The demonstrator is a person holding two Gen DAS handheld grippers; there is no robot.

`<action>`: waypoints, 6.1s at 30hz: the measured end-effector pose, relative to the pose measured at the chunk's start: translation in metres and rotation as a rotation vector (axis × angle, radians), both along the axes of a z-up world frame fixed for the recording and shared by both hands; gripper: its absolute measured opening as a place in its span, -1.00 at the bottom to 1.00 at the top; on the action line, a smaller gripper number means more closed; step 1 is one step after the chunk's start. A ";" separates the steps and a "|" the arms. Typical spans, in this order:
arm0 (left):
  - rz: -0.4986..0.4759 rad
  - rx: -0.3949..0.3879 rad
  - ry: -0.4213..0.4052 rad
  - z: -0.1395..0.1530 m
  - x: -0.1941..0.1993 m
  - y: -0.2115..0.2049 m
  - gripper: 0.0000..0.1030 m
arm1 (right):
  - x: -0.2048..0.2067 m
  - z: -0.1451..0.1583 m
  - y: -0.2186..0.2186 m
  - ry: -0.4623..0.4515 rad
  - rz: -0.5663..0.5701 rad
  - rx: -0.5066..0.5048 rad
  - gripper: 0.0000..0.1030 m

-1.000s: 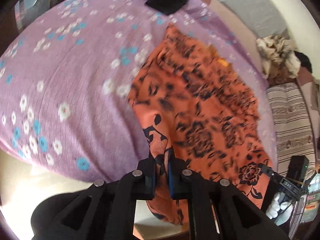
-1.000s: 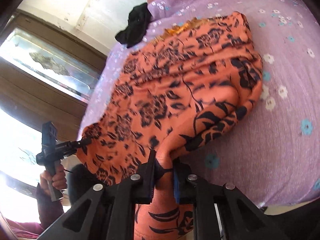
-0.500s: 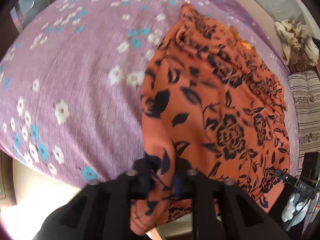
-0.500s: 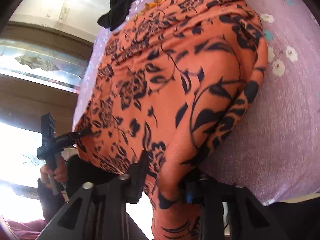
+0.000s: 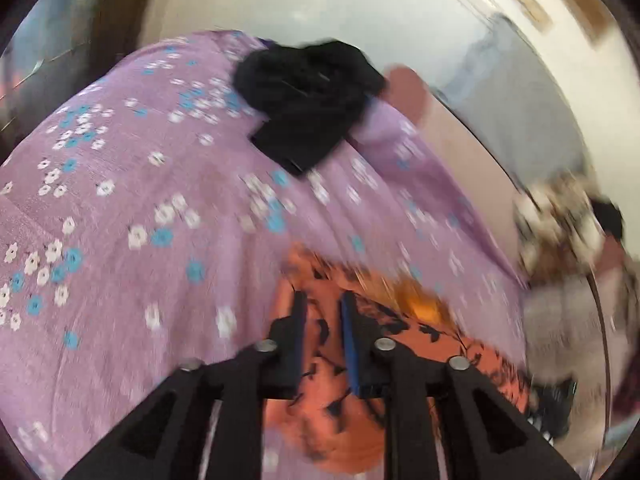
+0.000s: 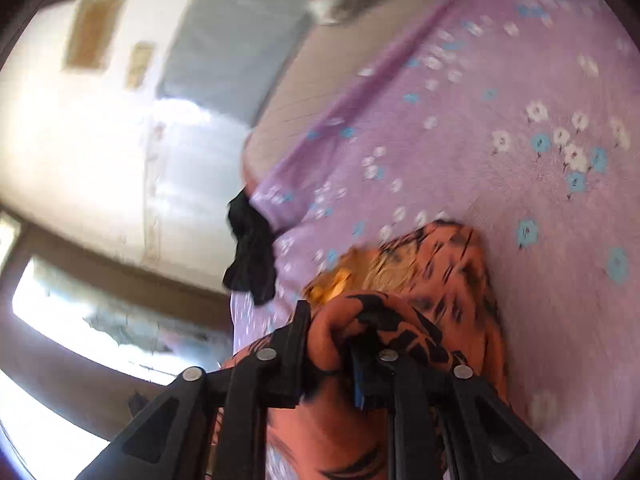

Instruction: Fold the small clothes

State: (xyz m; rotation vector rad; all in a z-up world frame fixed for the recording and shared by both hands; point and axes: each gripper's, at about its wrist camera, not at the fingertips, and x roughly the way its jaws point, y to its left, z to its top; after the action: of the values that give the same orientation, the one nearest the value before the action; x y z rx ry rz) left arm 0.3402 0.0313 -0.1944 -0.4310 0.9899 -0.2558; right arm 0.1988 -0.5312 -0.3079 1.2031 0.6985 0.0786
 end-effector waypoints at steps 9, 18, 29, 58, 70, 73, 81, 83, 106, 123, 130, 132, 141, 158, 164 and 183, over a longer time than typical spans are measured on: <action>0.087 0.187 0.119 -0.090 -0.016 -0.034 -0.36 | 0.006 -0.018 -0.016 0.016 0.038 0.132 -0.45; 0.083 0.373 0.078 -0.099 -0.018 -0.041 0.05 | -0.058 0.088 0.026 -0.181 0.039 -0.434 -0.32; 0.057 0.404 0.066 -0.099 -0.020 -0.041 -0.03 | 0.028 0.016 0.107 0.222 0.379 -0.553 0.05; 0.054 0.313 0.146 -0.101 -0.005 -0.026 -0.03 | 0.242 0.048 0.197 -0.079 0.210 -0.498 -0.02; -0.019 0.312 -0.036 -0.064 -0.029 -0.049 -0.03 | 0.039 0.034 0.096 0.045 0.234 -0.478 -0.02; -0.080 0.330 -0.051 -0.068 -0.041 -0.066 -0.03 | 0.018 0.015 0.082 0.088 0.219 -0.446 -0.03; -0.140 0.554 -0.018 -0.105 -0.043 -0.089 0.46 | 0.078 -0.002 0.068 0.150 0.153 -0.671 -0.06; -0.128 0.533 0.008 -0.106 -0.039 -0.080 0.62 | 0.080 0.001 0.040 0.192 0.025 -0.747 -0.11; -0.080 -0.001 0.202 -0.102 -0.107 -0.038 0.67 | -0.121 -0.035 0.082 0.120 0.024 0.105 0.32; 0.126 -0.251 0.125 -0.124 -0.057 -0.045 0.78 | -0.064 -0.054 0.050 0.024 -0.143 0.060 0.31; 0.119 -0.025 0.033 -0.121 -0.057 -0.058 0.02 | -0.051 -0.064 0.051 0.042 -0.113 -0.032 -0.39; 0.124 -0.033 0.033 -0.123 -0.054 -0.054 -0.31 | -0.053 -0.055 0.054 0.026 -0.112 -0.071 -0.47; 0.020 -0.079 -0.042 -0.073 -0.108 -0.045 -0.56 | -0.095 0.018 0.073 -0.111 -0.086 -0.311 -0.56; 0.102 0.020 0.086 -0.088 -0.127 0.015 0.23 | -0.105 -0.006 0.078 0.046 -0.056 -0.280 -0.41; 0.271 0.124 -0.014 -0.060 -0.125 0.061 0.25 | -0.082 0.088 0.159 -0.144 0.077 -0.521 -0.43; 0.394 0.082 0.029 -0.077 -0.105 0.119 0.25 | 0.024 0.045 0.362 -0.084 0.612 -0.537 0.59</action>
State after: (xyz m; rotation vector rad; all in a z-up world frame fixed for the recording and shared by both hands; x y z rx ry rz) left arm 0.2354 0.1507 -0.2714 -0.5447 0.9187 0.1459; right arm 0.2226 -0.1692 -0.2629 0.4435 0.9225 0.4214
